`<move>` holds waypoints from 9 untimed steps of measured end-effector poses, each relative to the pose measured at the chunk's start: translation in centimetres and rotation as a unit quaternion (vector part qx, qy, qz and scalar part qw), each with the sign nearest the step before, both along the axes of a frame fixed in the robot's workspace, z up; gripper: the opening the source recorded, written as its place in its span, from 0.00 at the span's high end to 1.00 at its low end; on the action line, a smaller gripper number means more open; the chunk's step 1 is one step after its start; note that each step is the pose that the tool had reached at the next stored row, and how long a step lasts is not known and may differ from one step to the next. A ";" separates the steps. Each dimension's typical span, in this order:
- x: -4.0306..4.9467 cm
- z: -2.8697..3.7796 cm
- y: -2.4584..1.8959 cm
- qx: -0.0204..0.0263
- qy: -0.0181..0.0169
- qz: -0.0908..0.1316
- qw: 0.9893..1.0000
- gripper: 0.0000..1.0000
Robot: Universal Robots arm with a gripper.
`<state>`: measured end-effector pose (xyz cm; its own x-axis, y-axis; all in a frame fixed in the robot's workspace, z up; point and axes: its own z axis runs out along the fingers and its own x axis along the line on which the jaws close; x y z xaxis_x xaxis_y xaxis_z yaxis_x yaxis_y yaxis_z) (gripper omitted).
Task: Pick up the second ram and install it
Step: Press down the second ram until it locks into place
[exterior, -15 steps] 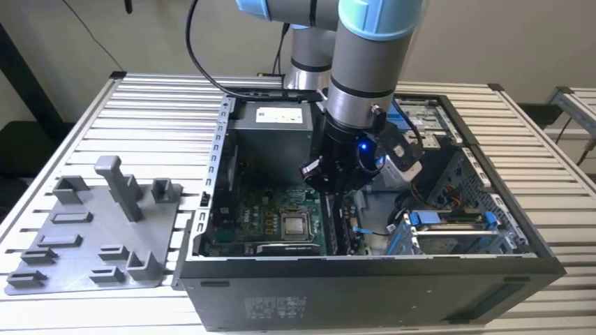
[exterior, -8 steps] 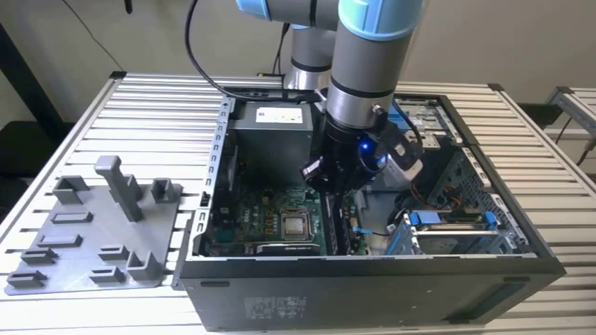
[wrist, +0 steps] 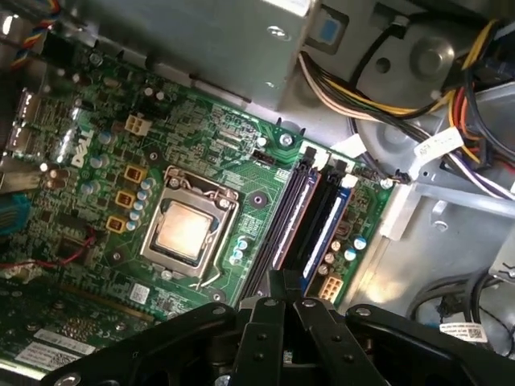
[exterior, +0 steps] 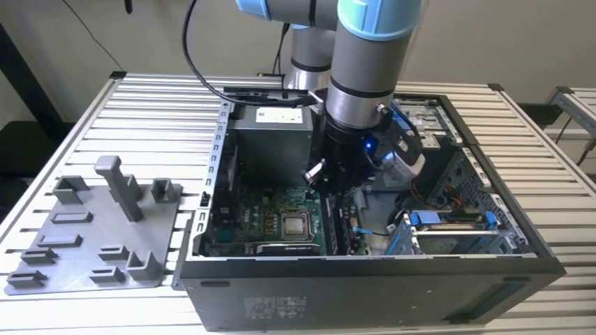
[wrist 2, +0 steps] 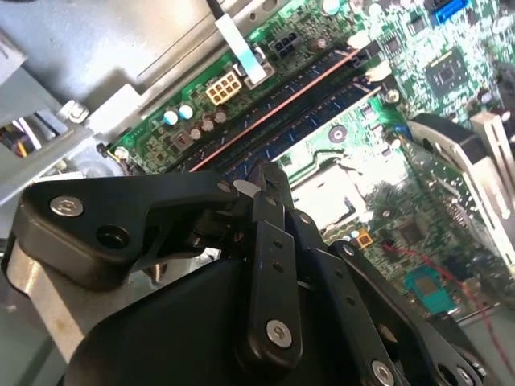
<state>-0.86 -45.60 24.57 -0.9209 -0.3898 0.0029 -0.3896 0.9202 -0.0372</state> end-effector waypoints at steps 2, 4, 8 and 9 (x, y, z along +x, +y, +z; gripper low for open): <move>-0.01 0.00 0.00 0.000 0.000 0.018 1.000 0.89; -0.03 0.00 0.00 0.000 0.000 0.035 0.999 0.89; -0.05 0.00 0.00 -0.001 0.000 0.068 0.998 0.89; -0.06 0.00 0.00 -0.001 0.000 0.077 0.997 0.89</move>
<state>-0.92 -45.60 24.57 -0.8499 -0.5269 0.0039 -0.5266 0.8492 -0.0391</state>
